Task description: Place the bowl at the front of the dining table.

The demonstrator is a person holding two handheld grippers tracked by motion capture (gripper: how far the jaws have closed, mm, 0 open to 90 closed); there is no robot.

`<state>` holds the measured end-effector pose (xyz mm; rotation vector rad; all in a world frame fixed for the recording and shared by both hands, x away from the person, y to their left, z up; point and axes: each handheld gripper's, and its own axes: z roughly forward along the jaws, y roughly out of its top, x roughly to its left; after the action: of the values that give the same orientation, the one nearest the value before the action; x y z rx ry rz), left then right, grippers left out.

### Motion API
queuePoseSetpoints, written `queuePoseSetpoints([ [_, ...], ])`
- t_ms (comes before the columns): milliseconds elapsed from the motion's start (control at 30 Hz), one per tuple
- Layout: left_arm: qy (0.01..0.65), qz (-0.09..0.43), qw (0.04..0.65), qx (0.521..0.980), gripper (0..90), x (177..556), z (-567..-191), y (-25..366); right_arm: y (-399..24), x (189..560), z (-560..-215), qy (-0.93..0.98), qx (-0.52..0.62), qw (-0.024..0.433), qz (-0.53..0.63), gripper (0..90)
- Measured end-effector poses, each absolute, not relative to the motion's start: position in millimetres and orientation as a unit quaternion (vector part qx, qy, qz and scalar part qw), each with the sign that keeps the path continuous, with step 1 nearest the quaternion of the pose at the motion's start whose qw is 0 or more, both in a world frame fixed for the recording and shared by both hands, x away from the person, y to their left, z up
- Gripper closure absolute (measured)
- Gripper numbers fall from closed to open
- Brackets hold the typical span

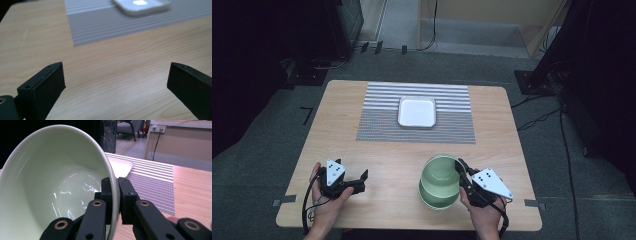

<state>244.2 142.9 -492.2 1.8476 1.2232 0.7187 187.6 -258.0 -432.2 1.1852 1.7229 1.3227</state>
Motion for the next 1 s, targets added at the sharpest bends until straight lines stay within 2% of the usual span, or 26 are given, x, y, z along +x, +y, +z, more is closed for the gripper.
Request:
queuePoseSetpoints([
  [167, 0.504, 0.279, 0.365, 0.731, 1.0, 253, -505, 151, -258, 190, -430, 0.657, 0.453, 0.324, 0.509, 84.3],
  [267, 0.516, 0.252, 0.346, 0.741, 1.0, 260, -513, 153, -258, 191, -427, 0.658, 0.451, 0.325, 0.508, 84.3],
  [500, 0.527, 0.233, 0.312, 0.756, 1.0, 266, -519, 149, -259, 196, -423, 0.658, 0.451, 0.323, 0.509, 84.3],
  [1000, 0.528, 0.221, 0.316, 0.756, 1.1, 267, -520, 149, -254, 222, -411, 0.652, 0.459, 0.305, 0.521, 84.3],
])
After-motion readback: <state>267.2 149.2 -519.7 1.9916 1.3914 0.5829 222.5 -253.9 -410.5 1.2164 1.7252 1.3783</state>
